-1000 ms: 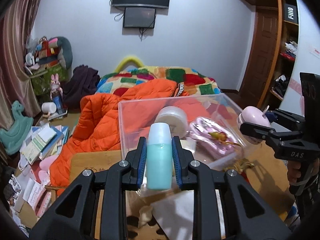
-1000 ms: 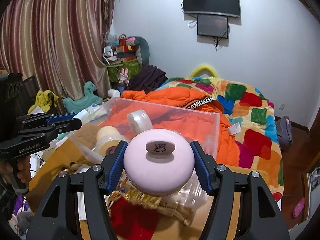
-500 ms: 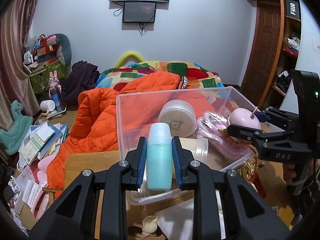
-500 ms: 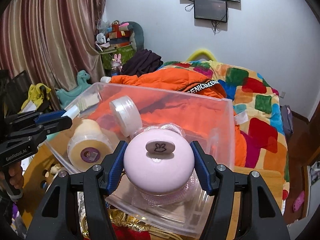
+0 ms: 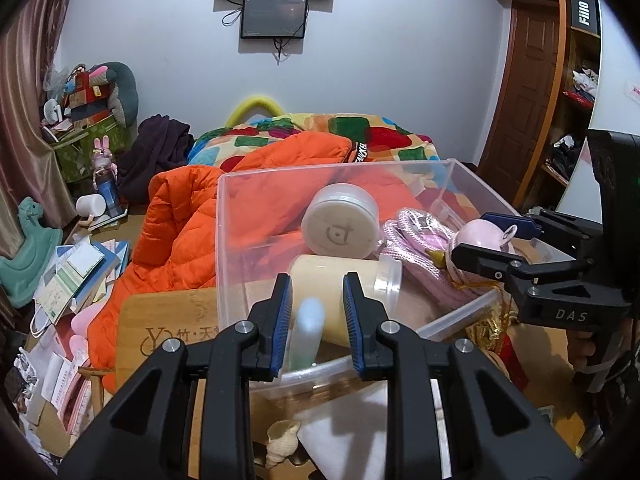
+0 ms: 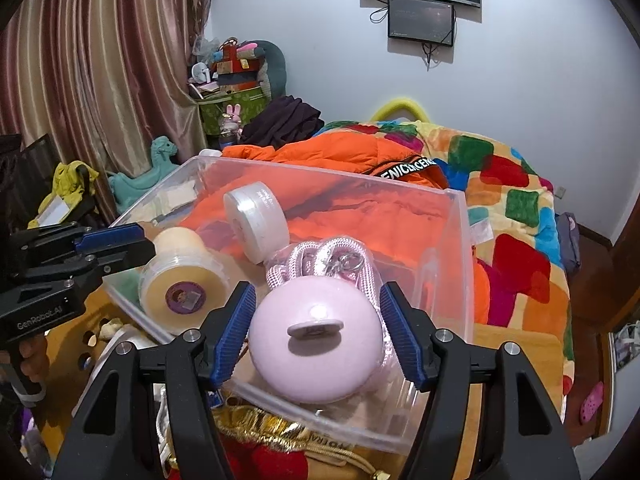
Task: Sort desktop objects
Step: 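Lower the pink container and green bottle into the clear box and release both, then withdraw both tools and approach the green square box and white pouch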
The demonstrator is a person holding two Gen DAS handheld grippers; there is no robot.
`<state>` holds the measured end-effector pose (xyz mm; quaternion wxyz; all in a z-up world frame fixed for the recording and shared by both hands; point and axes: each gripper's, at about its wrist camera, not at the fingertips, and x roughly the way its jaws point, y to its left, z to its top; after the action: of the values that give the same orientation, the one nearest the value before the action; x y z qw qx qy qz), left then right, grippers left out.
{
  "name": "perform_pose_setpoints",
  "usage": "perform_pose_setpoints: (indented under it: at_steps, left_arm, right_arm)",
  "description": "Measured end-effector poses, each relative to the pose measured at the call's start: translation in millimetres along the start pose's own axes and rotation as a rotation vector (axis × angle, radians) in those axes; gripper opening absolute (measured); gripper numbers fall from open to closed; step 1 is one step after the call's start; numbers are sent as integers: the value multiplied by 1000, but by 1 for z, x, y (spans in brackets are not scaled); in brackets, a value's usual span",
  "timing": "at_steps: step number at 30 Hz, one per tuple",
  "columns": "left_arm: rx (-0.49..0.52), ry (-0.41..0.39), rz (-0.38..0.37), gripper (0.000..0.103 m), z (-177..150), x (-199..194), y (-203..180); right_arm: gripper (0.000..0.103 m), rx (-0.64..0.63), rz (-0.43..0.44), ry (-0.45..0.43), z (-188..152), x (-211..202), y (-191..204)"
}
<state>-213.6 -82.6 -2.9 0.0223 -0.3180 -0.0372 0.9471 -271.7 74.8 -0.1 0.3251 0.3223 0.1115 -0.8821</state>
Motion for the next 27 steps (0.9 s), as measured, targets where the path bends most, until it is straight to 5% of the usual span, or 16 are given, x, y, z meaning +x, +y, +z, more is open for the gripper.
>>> perform_pose_setpoints:
  at_steps: [9, 22, 27]
  left_arm:
    - [-3, -40, 0, 33, 0, -25, -4]
    - [-7, -98, 1, 80, -17, -80, -14]
    - [8, -69, 9, 89, -35, -86, -18]
  right_arm:
    - [75, 21, -20, -50, -4, -28, 0]
    - [83, 11, -58, -144, -28, -94, 9]
    - [83, -16, -59, -122, -51, -104, 12]
